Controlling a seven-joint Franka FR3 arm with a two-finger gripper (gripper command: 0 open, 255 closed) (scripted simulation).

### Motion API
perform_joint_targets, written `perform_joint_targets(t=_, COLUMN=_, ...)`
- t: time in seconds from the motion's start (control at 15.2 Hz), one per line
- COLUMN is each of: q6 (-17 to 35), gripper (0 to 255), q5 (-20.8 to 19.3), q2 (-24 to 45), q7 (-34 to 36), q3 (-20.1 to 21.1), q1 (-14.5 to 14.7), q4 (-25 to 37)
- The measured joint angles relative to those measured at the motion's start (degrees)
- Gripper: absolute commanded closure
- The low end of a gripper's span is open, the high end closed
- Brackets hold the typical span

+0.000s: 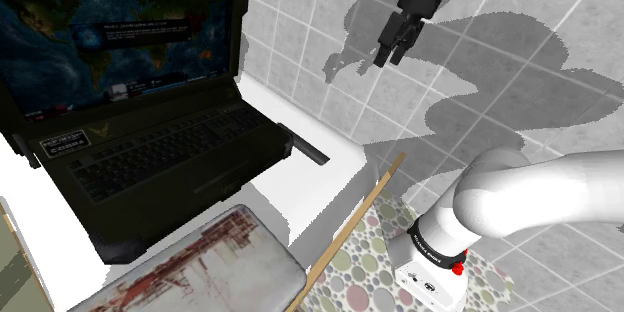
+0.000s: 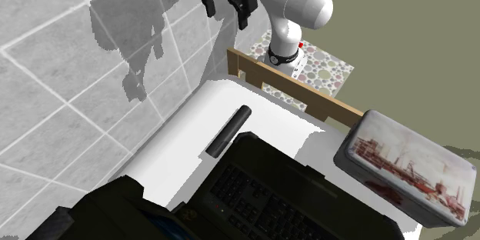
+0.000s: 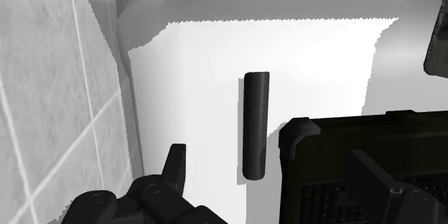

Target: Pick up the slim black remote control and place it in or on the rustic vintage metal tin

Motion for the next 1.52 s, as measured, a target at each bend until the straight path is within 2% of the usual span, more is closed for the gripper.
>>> perform_joint_targets(t=0.13, q6=0.8, gripper=0, q5=0.1, q2=0.2, q7=0.1, q3=0.2, q1=0.1, q4=-0.7)
perform_joint_targets(t=0.26, q6=3.8, gripper=0, q5=0.5, q2=0.5, q7=0.7, q3=1.0, q1=0.3, q4=-3.3)
perform_joint_targets(t=0.66, q6=15.2, gripper=0, q5=2.1, q2=4.7, q7=2.9, q3=3.9, q1=1.4, q4=-10.7)
perform_joint_targets(t=1.25, q6=34.9, gripper=0, q5=4.0, q2=17.8, q7=5.1, q3=7.8, q1=2.8, q4=-17.4)
perform_joint_targets(t=1.52, q6=41.5, gripper=0, q5=4.5, q2=23.9, q7=6.4, q3=9.3, q1=3.4, q4=-17.8)
